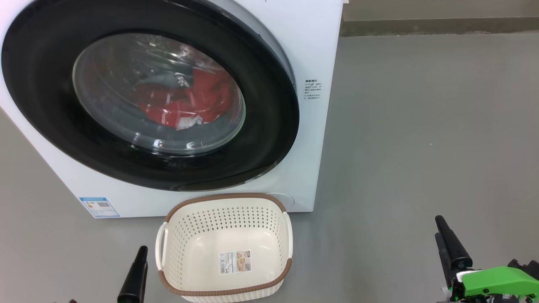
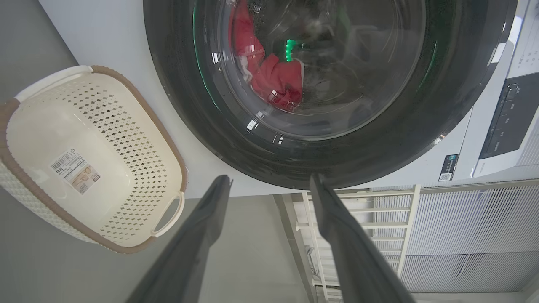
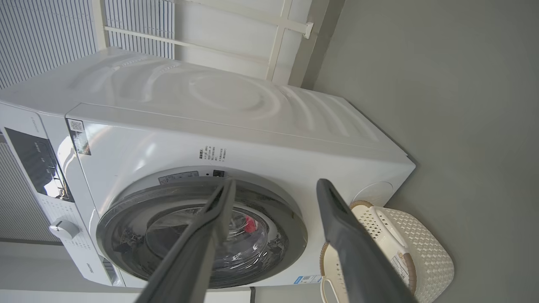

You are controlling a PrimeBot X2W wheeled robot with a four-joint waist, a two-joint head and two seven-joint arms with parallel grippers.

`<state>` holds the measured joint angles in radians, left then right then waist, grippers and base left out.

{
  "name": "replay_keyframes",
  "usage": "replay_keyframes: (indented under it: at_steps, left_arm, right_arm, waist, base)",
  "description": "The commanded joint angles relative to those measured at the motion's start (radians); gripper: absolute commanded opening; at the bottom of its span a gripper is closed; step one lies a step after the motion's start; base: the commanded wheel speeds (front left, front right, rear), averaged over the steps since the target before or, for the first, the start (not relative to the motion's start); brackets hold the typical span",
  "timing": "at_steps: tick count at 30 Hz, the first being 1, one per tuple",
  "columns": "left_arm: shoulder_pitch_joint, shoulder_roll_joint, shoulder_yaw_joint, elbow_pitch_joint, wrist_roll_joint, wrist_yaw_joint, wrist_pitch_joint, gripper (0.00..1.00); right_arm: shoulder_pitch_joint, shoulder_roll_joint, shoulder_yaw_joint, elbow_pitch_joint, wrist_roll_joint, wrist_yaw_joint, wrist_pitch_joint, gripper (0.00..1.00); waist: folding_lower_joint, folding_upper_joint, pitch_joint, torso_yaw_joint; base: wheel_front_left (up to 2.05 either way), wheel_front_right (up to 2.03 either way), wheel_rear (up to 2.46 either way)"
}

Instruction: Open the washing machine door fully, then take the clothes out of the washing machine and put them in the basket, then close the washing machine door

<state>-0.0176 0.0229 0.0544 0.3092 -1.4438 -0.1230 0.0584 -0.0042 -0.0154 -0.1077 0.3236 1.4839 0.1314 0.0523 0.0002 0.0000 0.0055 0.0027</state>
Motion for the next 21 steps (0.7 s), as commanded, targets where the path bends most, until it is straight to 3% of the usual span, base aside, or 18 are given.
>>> replay_keyframes:
  at_steps: [1, 21]
  left_arm:
    - [-0.009, 0.017, 0.004, -0.032, 0.036, -0.002, -0.012, 1.00]
    - [0.009, 0.015, -0.007, -0.066, 0.351, 0.017, -0.071, 1.00]
  right_arm:
    - [-0.014, -0.012, 0.010, -0.030, -0.025, 0.000, -0.009, 1.00]
    - [0.013, -0.019, 0.044, -0.063, -0.337, 0.000, -0.068, 1.00]
  waist:
    - [-0.0001, 0.0000, 0.000, 0.000]
    - [-0.0001, 0.0000, 0.002, 0.000]
  base:
    - [0.00, 0.00, 0.00]
    - [0.00, 0.00, 0.00]
